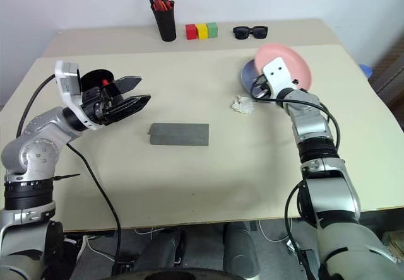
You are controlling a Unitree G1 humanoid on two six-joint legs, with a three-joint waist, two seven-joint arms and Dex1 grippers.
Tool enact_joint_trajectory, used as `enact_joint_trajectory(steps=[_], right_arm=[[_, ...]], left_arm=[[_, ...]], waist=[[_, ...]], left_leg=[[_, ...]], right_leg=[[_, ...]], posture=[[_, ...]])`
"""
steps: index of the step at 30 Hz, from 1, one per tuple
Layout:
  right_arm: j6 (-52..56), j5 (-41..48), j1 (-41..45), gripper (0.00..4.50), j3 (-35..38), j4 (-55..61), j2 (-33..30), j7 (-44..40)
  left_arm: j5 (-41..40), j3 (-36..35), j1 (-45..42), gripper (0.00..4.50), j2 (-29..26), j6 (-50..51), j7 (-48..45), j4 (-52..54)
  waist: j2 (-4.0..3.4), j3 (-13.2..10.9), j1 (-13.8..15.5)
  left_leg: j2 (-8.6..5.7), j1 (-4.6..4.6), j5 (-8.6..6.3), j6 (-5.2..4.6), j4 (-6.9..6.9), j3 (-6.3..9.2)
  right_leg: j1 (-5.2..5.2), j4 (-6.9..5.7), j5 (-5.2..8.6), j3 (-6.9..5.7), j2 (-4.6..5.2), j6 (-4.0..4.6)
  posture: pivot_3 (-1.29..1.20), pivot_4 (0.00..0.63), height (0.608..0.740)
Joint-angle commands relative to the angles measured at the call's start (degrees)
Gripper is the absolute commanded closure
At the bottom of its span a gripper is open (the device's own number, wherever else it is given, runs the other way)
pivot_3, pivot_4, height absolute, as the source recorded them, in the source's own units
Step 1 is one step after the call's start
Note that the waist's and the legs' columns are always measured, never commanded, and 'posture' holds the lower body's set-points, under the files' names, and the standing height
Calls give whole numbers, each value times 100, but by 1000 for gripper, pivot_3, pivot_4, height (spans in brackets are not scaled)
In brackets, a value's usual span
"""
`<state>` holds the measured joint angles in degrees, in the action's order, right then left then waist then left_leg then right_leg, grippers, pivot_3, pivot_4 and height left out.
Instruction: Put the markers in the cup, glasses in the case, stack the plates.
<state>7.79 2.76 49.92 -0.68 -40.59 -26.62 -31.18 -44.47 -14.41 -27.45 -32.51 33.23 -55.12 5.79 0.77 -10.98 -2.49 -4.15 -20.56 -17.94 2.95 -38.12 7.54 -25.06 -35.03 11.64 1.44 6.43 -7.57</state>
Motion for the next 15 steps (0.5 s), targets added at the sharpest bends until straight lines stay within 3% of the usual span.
enact_joint_trajectory(steps=[1,4,7,11,15], right_arm=[[24,52,100,3465,90,74,-21,-113],[163,-12,79,1995,138,245,-69,90],[712,611,-125,503,544,864,-85,-233],[2163,1672,-944,503,747,2870,-203,-986],[2617,1714,-1482,503,557,3791,-317,-957]], left_arm=[[-70,-119,129,0,-98,-40,60,331],[-177,-97,182,0,-100,81,75,416],[-148,-74,182,0,-106,67,59,407],[-188,-76,132,0,-132,108,12,329],[-209,-49,18,0,-155,110,-41,196]], waist=[[-1,-1,0],[-1,0,7],[-1,0,14],[-1,0,22],[-1,0,0]], left_leg=[[0,1,0,0,0,0],[-1,1,-1,-2,0,1],[-1,-1,-3,-5,0,1],[0,-5,-6,-10,3,9],[-1,1,-16,-29,2,5]], right_leg=[[0,-4,0,0,0,0],[-2,-6,0,0,0,0],[-2,-6,0,0,0,0],[-5,-4,0,-3,-1,1],[-5,-6,0,0,0,0]], posture=[[0,150,740],[0,150,740],[0,150,740],[0,150,740],[0,150,740]])
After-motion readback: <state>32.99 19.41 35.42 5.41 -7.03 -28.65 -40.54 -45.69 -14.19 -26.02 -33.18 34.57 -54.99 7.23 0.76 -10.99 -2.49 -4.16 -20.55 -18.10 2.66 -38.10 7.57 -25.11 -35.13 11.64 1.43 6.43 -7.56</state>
